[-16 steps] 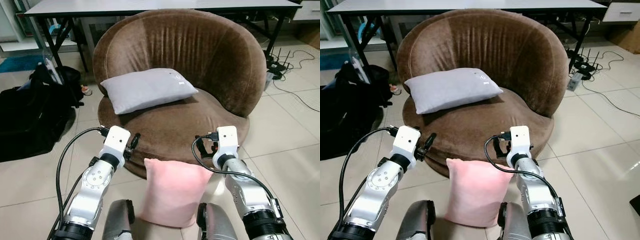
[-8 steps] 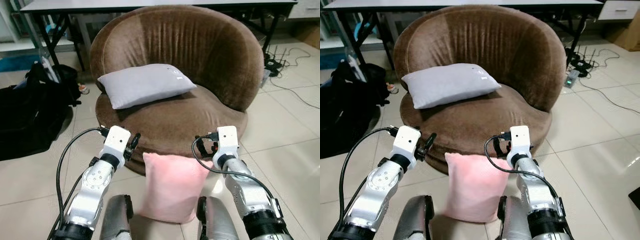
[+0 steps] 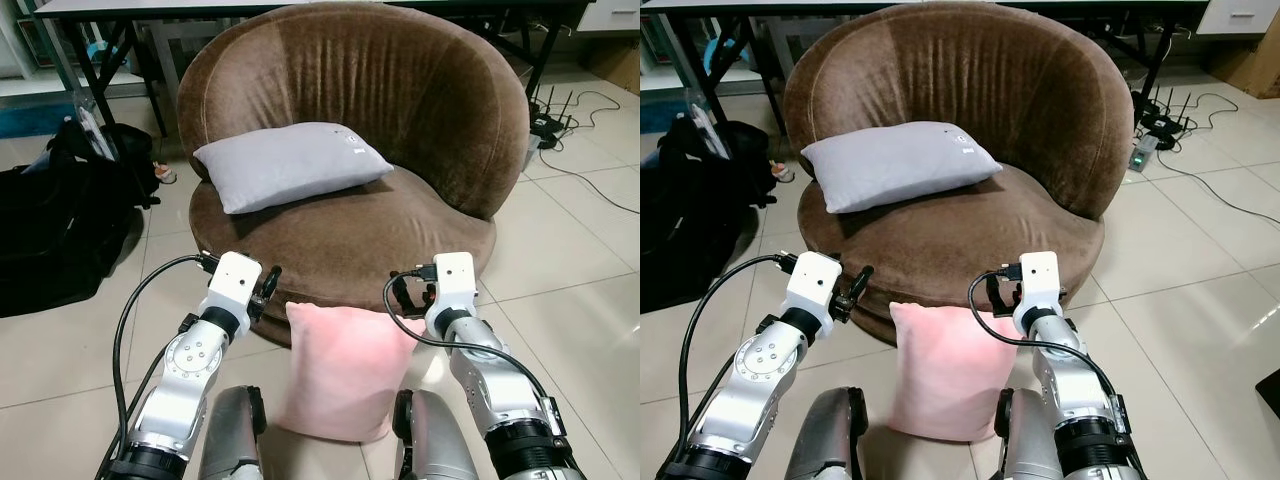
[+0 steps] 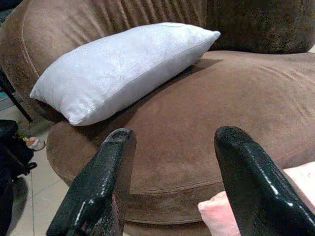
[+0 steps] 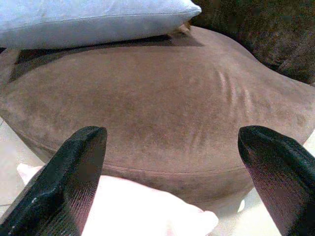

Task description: Move the pillow to the sofa from floor

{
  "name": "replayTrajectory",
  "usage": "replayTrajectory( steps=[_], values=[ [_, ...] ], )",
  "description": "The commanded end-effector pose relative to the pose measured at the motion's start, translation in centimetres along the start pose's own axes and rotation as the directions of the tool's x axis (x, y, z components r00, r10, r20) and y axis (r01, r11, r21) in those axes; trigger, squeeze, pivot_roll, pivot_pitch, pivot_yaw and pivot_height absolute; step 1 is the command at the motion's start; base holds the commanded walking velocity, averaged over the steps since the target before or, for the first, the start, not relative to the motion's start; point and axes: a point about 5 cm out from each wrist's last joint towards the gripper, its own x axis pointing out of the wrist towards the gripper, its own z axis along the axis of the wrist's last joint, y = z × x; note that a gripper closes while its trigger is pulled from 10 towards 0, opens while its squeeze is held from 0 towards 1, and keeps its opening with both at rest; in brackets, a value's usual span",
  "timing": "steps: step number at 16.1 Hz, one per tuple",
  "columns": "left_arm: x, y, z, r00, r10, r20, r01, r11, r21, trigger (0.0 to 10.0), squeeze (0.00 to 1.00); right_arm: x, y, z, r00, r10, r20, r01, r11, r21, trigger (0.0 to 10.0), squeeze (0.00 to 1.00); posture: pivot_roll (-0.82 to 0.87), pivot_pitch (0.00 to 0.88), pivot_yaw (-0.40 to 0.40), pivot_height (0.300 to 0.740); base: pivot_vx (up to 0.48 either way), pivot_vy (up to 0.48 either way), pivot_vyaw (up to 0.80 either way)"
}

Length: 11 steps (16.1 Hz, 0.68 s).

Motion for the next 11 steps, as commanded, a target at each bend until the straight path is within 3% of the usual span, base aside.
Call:
replayTrajectory(
  steps=[1, 6, 8, 11],
  values=[
    [-0.1, -0.1, -0.1, 1.000, -0.002, -0.008, 0.002, 1.000, 0.006, 10.0, 0.00, 0.1, 0.0, 0.4, 1.000, -0.001, 0.007, 0.001, 1.000, 0.007, 10.0, 0.00, 0.02, 0.000, 0.003, 0.527, 0.000, 0.000, 0.00],
    [-0.1, 0.1, -0.1, 1.000, 0.025, -0.006, -0.025, 1.000, 0.013, 10.0, 0.00, 0.0, -0.1, 0.3, 1.000, 0.001, 0.006, -0.001, 1.000, 0.003, 10.0, 0.00, 0.02, 0.000, -0.008, 0.527, 0.000, 0.000, 0.00],
    [-0.3, 1.6, -0.1, 0.993, 0.118, 0.012, -0.119, 0.992, 0.050, 10.0, 0.00, 0.3, -0.1, 0.5, 1.000, 0.016, 0.011, -0.016, 1.000, -0.005, 10.0, 0.00, 0.03, 0.000, -0.021, 0.527, 0.000, 0.000, 0.00],
    [-1.3, 2.8, -0.3, 0.992, 0.127, 0.005, -0.127, 0.990, 0.068, 10.0, 0.00, 1.1, -0.2, 1.3, 0.997, 0.073, 0.025, -0.073, 0.997, -0.015, 10.0, 0.00, 0.07, 0.000, -0.054, 0.527, 0.000, 0.000, 0.00]
  ],
)
